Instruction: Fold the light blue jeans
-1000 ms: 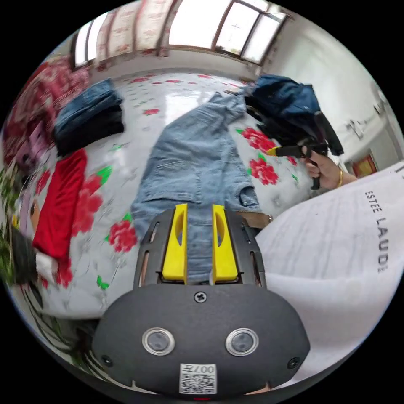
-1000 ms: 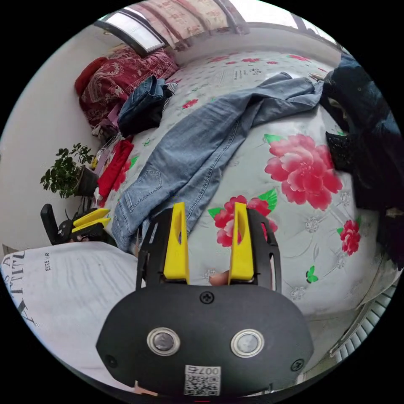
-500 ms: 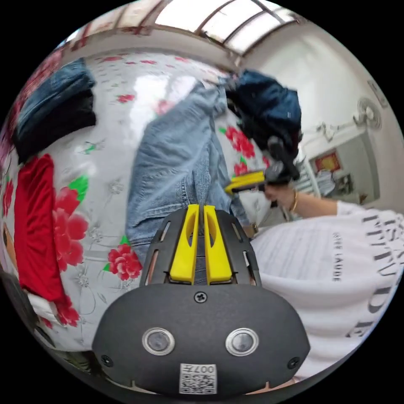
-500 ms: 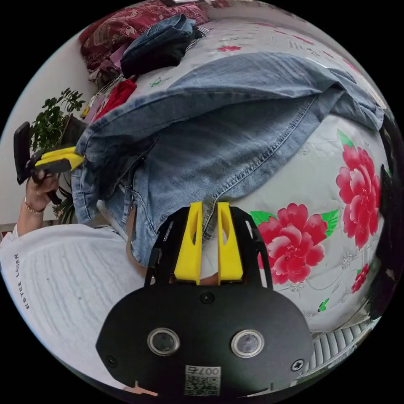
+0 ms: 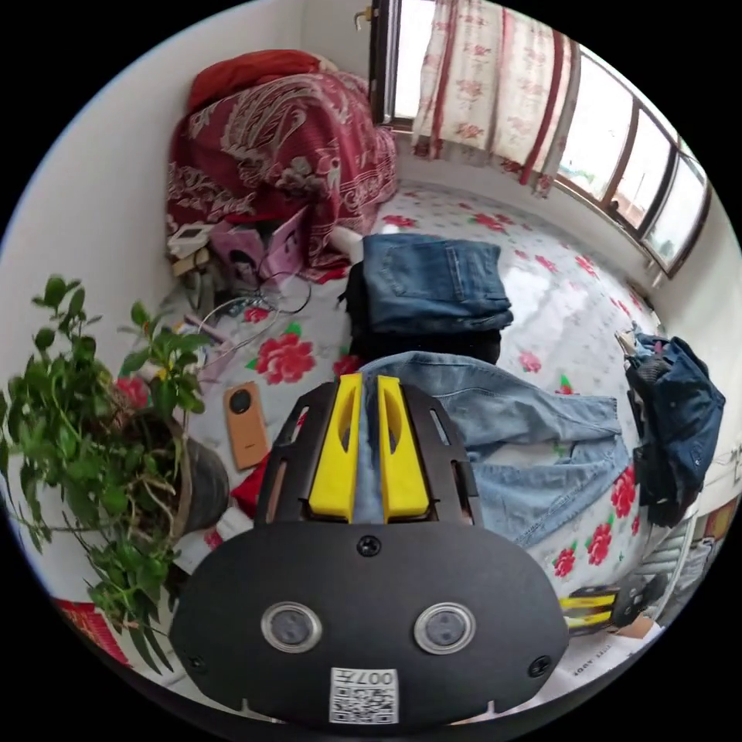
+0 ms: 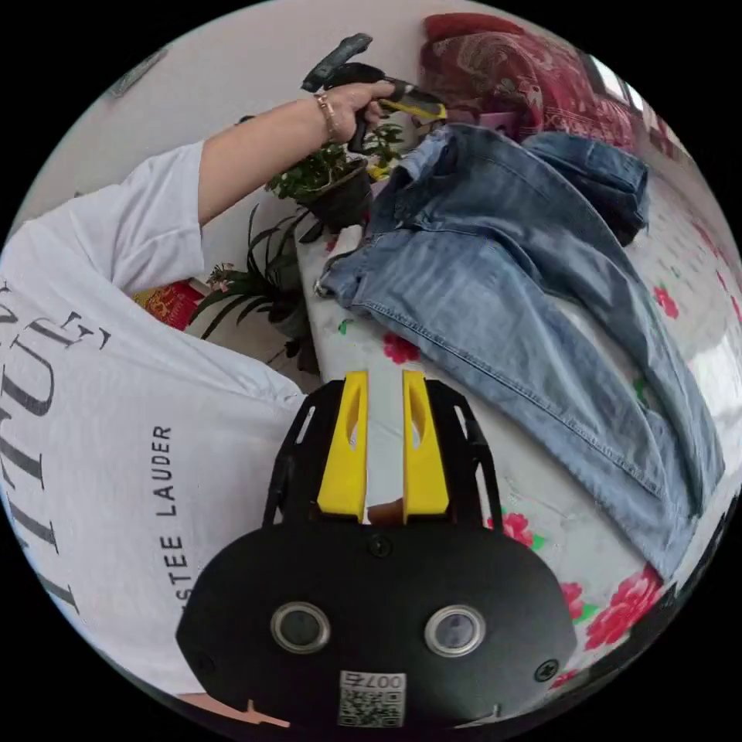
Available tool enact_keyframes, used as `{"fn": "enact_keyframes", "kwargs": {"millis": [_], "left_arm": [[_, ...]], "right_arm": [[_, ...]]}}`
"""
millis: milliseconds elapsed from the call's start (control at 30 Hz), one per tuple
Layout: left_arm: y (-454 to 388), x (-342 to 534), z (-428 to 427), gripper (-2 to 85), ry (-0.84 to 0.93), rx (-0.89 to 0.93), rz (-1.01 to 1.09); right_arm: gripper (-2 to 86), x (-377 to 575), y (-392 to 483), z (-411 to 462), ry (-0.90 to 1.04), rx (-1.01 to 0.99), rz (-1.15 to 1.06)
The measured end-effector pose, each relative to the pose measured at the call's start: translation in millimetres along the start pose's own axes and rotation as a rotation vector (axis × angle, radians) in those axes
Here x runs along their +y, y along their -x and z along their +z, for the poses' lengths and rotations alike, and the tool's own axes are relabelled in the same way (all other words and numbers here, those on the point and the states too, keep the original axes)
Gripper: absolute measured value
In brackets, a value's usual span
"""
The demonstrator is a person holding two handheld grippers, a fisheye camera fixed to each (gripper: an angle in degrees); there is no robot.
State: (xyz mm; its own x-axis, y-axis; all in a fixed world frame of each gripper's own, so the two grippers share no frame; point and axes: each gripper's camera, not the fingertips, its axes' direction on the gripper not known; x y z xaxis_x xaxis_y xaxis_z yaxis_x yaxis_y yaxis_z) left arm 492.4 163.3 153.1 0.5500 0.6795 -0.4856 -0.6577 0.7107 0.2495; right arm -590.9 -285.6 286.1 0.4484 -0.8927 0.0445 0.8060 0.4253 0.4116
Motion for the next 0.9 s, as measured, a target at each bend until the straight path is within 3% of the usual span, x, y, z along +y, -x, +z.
{"fn": "enact_keyframes", "kwargs": {"millis": [167,367,633,733,900], "left_arm": [[39.3,112.0,13.2,4.2,0.001,0.031,-0.123],[83.5,263.4,23.5,6.6,0.204,-0.022,-0.450],[99.0,281.7,55.0,8.0,0.323,-0.008,-0.659],[85.6,265.5,71.1,5.3,0.333,-0.067,-0.626],[78.4,244.6,69.8,0.5,0.344,-0.062,-0.559]], "right_arm": [[5.5,130.9,-150.7,-63.9,-0.269,-0.042,0.717],[7.4,234.8,-248.5,-139.0,-0.579,0.090,1.149],[7.5,269.2,-340.6,-159.3,-0.685,0.115,1.450],[5.6,261.9,-356.6,-163.2,-0.745,0.095,1.439],[0.7,226.3,-365.4,-178.3,-0.641,0.095,1.311]]}}
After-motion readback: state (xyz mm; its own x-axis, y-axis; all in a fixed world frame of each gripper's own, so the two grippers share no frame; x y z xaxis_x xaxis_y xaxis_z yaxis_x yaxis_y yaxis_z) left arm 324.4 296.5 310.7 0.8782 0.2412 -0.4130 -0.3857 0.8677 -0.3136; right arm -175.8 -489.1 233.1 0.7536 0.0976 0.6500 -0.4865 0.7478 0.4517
